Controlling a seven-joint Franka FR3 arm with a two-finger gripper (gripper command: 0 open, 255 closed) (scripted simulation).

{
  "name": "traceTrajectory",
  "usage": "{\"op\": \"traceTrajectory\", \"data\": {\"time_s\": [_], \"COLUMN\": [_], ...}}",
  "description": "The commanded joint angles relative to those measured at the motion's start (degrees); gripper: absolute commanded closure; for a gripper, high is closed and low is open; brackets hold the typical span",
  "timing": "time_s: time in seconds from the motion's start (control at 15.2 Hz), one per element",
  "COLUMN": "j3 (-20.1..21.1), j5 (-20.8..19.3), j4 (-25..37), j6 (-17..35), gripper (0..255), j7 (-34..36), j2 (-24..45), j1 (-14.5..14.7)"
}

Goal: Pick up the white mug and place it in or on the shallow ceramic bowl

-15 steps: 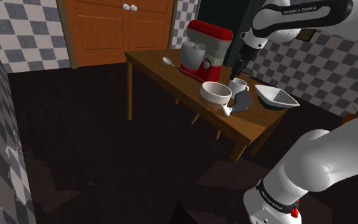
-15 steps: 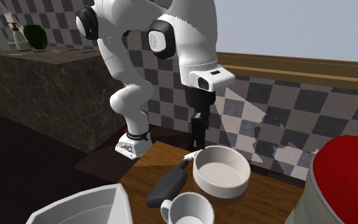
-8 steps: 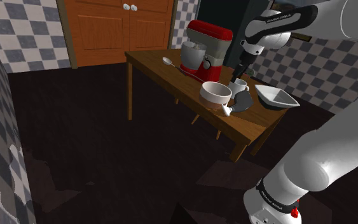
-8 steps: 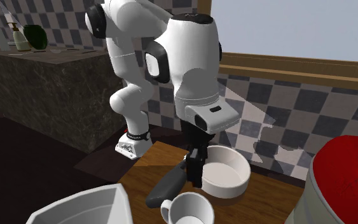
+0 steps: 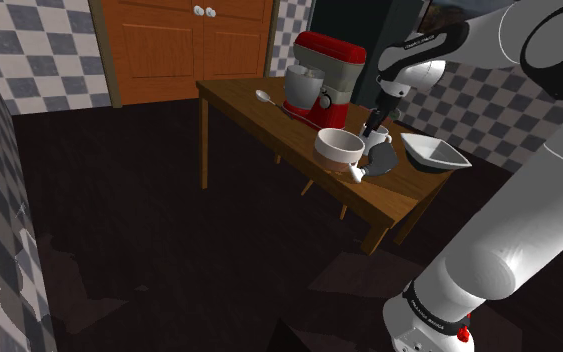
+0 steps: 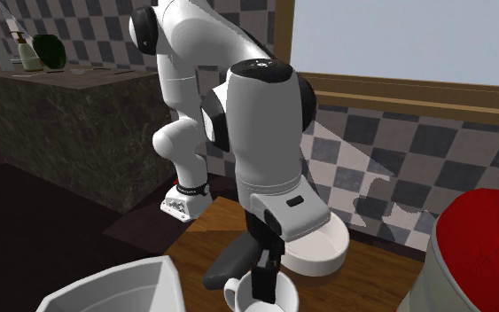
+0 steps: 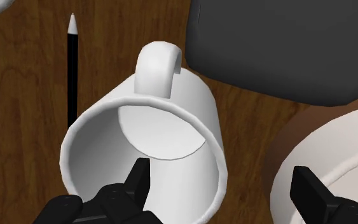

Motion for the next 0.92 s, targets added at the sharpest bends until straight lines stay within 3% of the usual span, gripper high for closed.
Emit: {"op": "traceTrajectory", "data": {"time_s": [0.0, 0.59, 0.66, 0.86], "j3": [0.0, -0.1, -0.1, -0.1], "j5": [0.7, 1.2, 1.2, 1.2], "j4": [-0.6, -1.2, -1.2, -1.2], "j6": [1.4, 2.6, 2.6, 2.6], "gripper": [0, 0, 255, 255], "j7": [-0.5, -0.8, -0.8, -0.8], "j2": [1.0, 1.7, 1.7, 1.7], "j1": [0.0, 0.0, 0.0, 0.0]}}
